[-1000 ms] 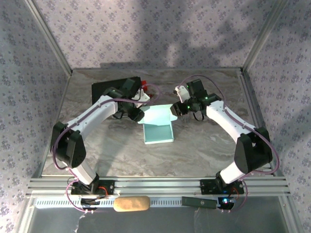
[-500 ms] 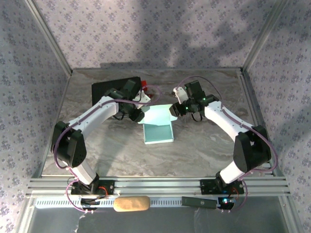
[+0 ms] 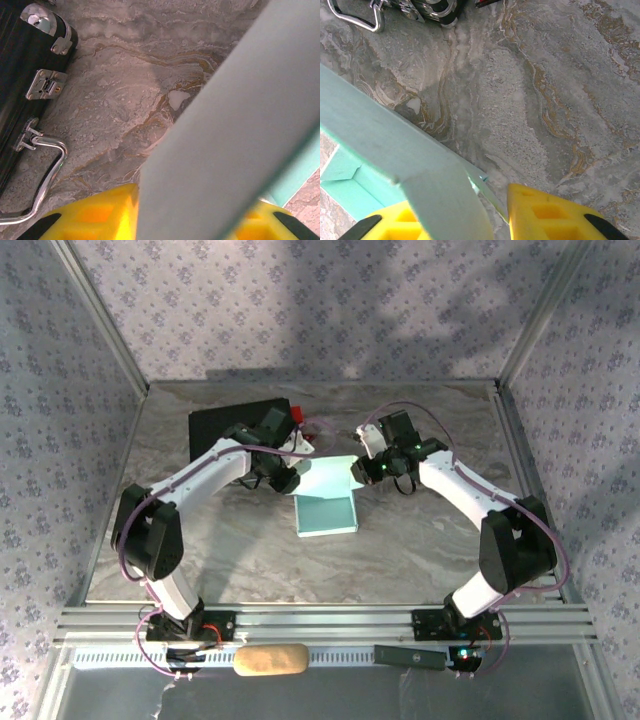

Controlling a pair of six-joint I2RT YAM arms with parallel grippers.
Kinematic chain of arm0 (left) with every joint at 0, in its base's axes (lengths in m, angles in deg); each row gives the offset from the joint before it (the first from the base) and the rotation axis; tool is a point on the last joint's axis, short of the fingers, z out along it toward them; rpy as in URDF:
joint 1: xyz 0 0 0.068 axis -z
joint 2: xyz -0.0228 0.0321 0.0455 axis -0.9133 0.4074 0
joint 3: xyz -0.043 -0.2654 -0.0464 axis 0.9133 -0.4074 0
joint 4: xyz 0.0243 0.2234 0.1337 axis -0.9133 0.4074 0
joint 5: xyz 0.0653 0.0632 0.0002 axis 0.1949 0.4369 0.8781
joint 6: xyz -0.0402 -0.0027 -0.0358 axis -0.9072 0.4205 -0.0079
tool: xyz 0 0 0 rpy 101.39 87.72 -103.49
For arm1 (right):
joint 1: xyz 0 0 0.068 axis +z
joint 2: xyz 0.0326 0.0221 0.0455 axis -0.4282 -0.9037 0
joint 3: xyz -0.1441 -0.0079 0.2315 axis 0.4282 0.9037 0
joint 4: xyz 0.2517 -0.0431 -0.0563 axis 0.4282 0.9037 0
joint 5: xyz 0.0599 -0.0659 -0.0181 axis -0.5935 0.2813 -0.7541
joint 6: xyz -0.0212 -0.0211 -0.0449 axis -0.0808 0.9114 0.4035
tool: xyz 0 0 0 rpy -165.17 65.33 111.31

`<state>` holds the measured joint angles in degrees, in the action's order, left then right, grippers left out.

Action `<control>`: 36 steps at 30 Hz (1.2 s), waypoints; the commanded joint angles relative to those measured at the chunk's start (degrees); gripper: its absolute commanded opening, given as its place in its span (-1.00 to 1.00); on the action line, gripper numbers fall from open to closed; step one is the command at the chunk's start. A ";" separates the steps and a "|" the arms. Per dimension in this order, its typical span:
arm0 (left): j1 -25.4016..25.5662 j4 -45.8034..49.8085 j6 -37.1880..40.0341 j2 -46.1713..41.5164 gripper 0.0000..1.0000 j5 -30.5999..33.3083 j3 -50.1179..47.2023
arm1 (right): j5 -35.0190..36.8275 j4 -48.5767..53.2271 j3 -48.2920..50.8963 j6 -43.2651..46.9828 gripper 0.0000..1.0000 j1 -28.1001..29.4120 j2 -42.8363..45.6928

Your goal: Fold the paper box

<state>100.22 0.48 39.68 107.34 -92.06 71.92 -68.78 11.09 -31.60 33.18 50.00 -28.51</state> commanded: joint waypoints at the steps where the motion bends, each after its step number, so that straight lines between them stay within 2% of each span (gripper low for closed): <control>1: 0.41 -0.20 -0.95 -0.08 -0.35 -0.60 1.36 | 0.60 0.05 0.50 -0.40 -0.38 0.26 0.27; 11: 0.54 0.24 -4.90 0.26 -0.48 -0.09 2.65 | 2.09 0.43 0.57 -1.22 -0.62 1.37 0.26; 14: 1.00 0.00 -6.83 0.16 -0.50 -0.25 2.91 | 2.45 0.20 0.76 -1.60 -0.63 2.11 0.39; 20: 2.32 -0.36 -10.02 0.24 -0.57 2.28 3.53 | 4.10 -0.49 0.58 -3.06 -0.71 3.77 0.58; 25: 2.86 -0.27 -14.09 0.98 -0.63 4.58 4.32 | 6.73 -1.52 0.30 -6.20 -0.87 5.58 1.24; 26: 2.96 -0.17 -14.43 1.05 -0.57 4.59 4.41 | 8.01 -1.52 0.25 -6.75 -0.91 5.85 1.20; 28: 3.27 0.36 -14.13 0.63 -0.29 4.57 4.07 | 9.98 -0.85 -0.43 -8.14 -0.97 6.28 0.78; 31: 3.32 1.18 -12.57 -1.12 -0.20 4.32 2.40 | 11.50 -0.19 -0.48 -8.33 -1.00 6.36 0.95; 36: 1.28 1.62 -9.69 -2.07 -0.19 3.45 0.02 | 10.56 0.16 -0.55 -7.49 -1.00 6.38 1.57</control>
<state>102.67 0.81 27.84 107.06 -88.09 72.86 -59.38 9.78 -31.60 26.49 56.25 -28.31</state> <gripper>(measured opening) 0.405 0.061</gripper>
